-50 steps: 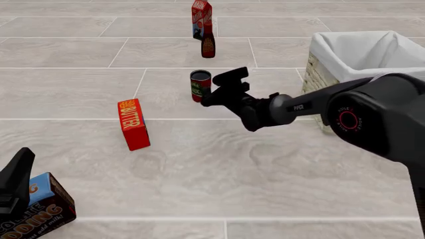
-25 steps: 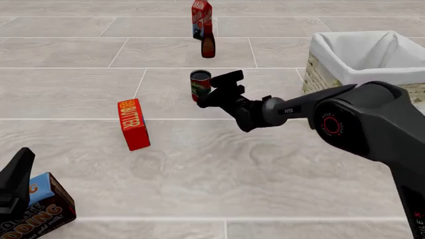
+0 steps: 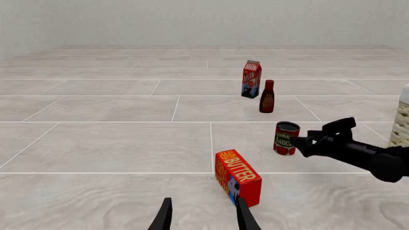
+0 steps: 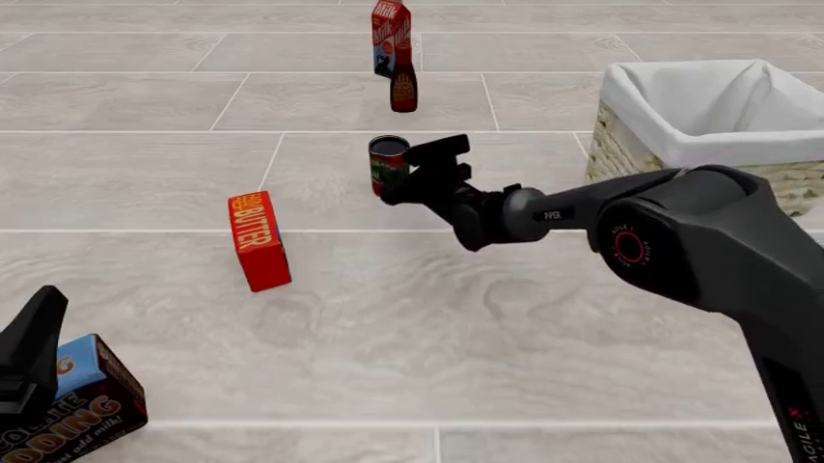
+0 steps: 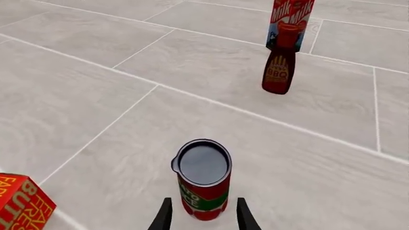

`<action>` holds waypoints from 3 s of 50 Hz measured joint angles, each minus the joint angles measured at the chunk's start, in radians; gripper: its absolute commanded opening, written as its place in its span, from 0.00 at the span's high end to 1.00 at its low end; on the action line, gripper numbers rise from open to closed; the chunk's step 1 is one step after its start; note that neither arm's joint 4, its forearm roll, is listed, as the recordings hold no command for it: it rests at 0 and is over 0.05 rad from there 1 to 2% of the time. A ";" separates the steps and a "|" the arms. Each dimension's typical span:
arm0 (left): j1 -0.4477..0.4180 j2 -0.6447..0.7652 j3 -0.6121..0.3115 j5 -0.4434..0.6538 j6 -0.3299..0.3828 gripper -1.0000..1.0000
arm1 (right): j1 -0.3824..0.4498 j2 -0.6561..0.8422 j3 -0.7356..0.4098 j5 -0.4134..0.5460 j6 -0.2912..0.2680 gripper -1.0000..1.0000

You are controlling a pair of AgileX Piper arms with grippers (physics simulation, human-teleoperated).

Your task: Pick the tomato sauce and place it in the basket.

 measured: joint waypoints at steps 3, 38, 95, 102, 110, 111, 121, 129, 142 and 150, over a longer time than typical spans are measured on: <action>0.000 0.000 0.000 0.000 0.000 0.00 | -0.002 0.003 -0.007 0.002 0.003 0.00; 0.000 0.000 0.000 0.000 0.000 0.00 | 0.003 0.075 -0.116 0.069 0.012 0.00; 0.000 0.000 0.000 0.000 0.000 0.00 | 0.002 0.152 -0.237 0.149 0.017 0.00; 0.000 0.000 0.000 0.000 0.000 0.00 | 0.002 0.162 -0.249 0.156 0.018 0.00; 0.000 0.000 0.000 0.000 0.000 0.00 | 0.002 0.172 -0.266 0.165 0.020 0.00; 0.000 0.000 0.000 0.000 0.000 0.00 | 0.001 0.173 -0.268 0.166 0.020 0.00; 0.000 0.000 0.000 0.000 0.000 0.00 | -0.002 0.184 -0.289 0.177 0.024 0.00; 0.000 0.000 0.000 0.000 0.000 0.00 | -0.001 0.189 -0.301 0.185 0.026 0.00; 0.000 0.000 0.000 0.000 0.000 0.00 | 0.005 0.199 -0.326 0.203 0.030 0.00; 0.000 0.000 0.000 0.000 0.000 0.00 | 0.004 0.208 -0.343 0.213 0.032 0.00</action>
